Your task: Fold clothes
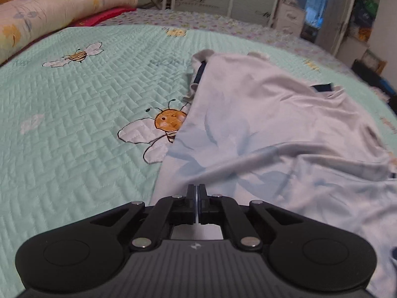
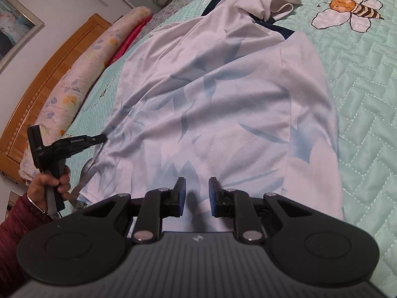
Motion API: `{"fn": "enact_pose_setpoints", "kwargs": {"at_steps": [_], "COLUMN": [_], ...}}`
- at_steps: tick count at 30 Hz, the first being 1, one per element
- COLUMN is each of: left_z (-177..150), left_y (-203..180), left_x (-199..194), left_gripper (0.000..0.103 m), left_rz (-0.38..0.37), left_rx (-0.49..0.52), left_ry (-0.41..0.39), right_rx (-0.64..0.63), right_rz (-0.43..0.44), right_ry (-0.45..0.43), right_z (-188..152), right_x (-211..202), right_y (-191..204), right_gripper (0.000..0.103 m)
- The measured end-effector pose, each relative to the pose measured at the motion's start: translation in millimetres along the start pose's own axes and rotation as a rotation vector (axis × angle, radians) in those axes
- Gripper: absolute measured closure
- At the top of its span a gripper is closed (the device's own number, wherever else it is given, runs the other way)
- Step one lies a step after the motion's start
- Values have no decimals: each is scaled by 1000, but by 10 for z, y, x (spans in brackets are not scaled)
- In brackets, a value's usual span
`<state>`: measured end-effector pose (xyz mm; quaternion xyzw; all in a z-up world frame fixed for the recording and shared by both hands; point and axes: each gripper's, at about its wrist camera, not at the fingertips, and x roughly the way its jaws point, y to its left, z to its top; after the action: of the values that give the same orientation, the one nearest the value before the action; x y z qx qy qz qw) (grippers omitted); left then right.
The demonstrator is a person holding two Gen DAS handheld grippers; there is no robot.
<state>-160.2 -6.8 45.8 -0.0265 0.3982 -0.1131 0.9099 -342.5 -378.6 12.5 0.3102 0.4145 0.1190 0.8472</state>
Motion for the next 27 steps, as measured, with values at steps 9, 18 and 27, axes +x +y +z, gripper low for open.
{"fn": "enact_pose_setpoints", "kwargs": {"at_steps": [9, 18, 27], "left_z": [-516, -1088, -1184], "left_y": [262, 137, 151], "left_x": [-787, -1065, -757], "left_gripper": [86, 62, 49], "left_rz": [-6, -208, -196], "left_rx": [-113, -451, -701], "left_ry": [-42, -6, -35], "right_rx": [71, 216, 298], "right_rz": [12, 25, 82], "right_ry": [-53, -98, -90], "right_z": [-140, -493, -728], "right_x": [-322, -906, -903], "right_y": [-84, -323, -341], "right_gripper": [81, 73, 63]}}
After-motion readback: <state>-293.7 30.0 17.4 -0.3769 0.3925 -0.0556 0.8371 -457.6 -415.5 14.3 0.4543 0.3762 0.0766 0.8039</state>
